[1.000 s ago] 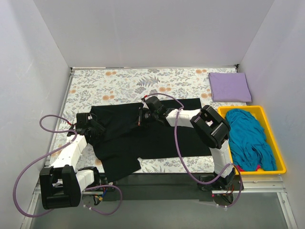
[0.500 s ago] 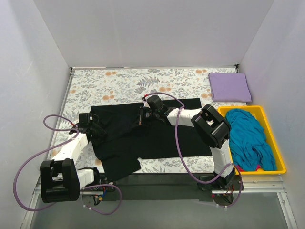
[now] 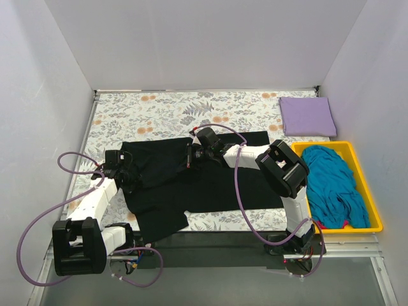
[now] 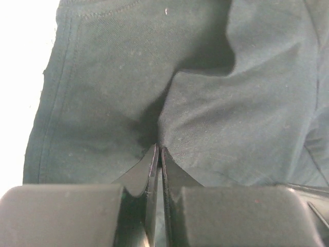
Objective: Fold and stack the t-shirts
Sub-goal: Fold the tshirt
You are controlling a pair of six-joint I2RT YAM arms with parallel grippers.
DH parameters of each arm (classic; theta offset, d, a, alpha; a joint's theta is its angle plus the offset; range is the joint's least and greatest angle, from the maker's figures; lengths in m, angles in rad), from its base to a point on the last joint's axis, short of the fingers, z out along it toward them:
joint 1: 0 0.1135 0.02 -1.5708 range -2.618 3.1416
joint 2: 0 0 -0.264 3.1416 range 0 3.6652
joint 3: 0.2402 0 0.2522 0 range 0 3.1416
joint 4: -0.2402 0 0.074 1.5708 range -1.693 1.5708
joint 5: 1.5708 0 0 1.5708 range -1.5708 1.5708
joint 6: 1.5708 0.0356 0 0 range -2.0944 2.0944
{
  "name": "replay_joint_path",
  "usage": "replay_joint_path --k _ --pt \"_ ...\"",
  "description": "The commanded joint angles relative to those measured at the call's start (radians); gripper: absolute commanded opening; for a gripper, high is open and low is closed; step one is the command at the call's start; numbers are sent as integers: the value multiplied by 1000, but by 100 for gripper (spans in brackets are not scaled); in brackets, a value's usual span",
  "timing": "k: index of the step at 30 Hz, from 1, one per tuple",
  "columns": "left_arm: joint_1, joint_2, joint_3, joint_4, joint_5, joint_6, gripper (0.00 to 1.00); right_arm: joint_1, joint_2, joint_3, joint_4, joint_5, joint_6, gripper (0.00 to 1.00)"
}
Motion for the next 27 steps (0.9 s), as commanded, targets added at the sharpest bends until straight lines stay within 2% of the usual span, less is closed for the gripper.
replay_joint_path --k 1,10,18,27 --pt "-4 -38 49 -77 13 -15 0 -10 -22 19 -18 -21 -28 1" --pt "-6 -35 30 -119 34 -44 1 -25 0 40 -87 -27 -85 1" --pt "-6 -23 -2 -82 105 -65 7 -28 43 77 -133 -24 -134 1" --pt "-6 15 -26 -57 128 -59 7 -28 61 123 -190 2 -189 1"
